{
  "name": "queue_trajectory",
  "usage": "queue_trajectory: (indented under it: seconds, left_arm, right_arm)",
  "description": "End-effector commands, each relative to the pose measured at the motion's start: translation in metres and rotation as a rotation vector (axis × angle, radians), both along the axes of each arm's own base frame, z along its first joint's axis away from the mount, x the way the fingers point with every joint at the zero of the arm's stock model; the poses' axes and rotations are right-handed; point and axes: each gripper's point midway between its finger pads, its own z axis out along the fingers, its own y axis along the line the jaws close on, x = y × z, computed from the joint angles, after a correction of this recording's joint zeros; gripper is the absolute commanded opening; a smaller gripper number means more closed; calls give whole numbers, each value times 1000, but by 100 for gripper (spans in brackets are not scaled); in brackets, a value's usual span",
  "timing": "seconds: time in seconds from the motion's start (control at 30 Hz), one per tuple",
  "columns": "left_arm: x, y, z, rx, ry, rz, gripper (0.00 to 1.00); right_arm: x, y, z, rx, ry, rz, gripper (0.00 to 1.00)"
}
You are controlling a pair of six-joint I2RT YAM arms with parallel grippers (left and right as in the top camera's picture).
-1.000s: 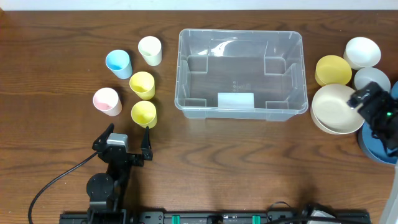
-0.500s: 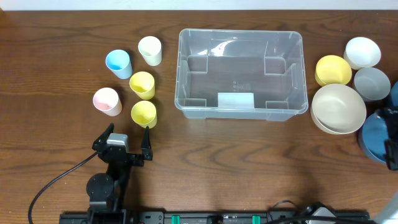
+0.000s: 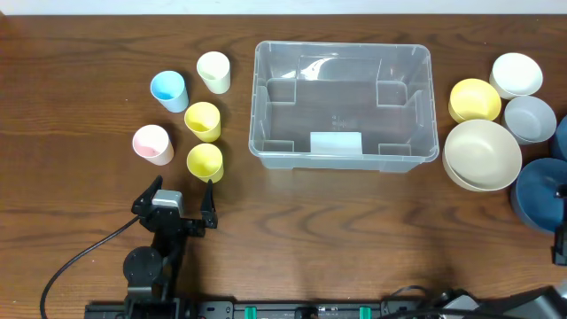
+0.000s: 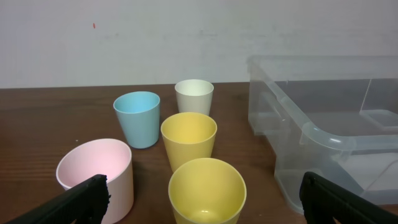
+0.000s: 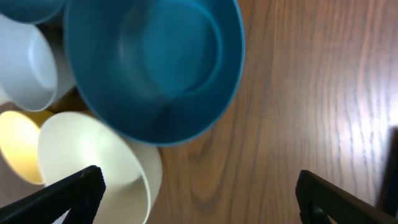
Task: Pack container
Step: 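Move the right gripper to the dark teal bowl and grasp its rim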
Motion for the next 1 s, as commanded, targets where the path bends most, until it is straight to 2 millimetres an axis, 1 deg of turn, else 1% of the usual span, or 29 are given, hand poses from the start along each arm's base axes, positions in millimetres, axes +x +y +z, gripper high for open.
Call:
queue_trajectory:
  seconds: [0.0,0.1,0.23,0.37,0.63,0.8,0.97]
  left_arm:
    - [-1,-1,-15,12,42,-11,98]
    - [-1,-1,-15,12,42,-11,98]
    - [-1,-1,-15,12,42,-11,98]
    - [-1,-1,-15,12,42,-11,98]
    - [-1,-1,-15,12,42,-11,98]
    - [-1,-1,-15,12,42,-11,98]
    - [-1,-1,-15,12,42,-11,98]
  right_arm:
    - [-2,-5,-13,17,11,-13,99]
    - [1,-12,-23,24,25,-16,99]
    - [-10,-20,-46,50,122,-81,99]
    - [-11,-21,-60,83,150,-88,99]
    - [-10,-23,-60,76,148,-87,99]
    - [-19,-22,-64,69,191,-92,99]
    - [-21,-25,-64,54,202,-98,99]
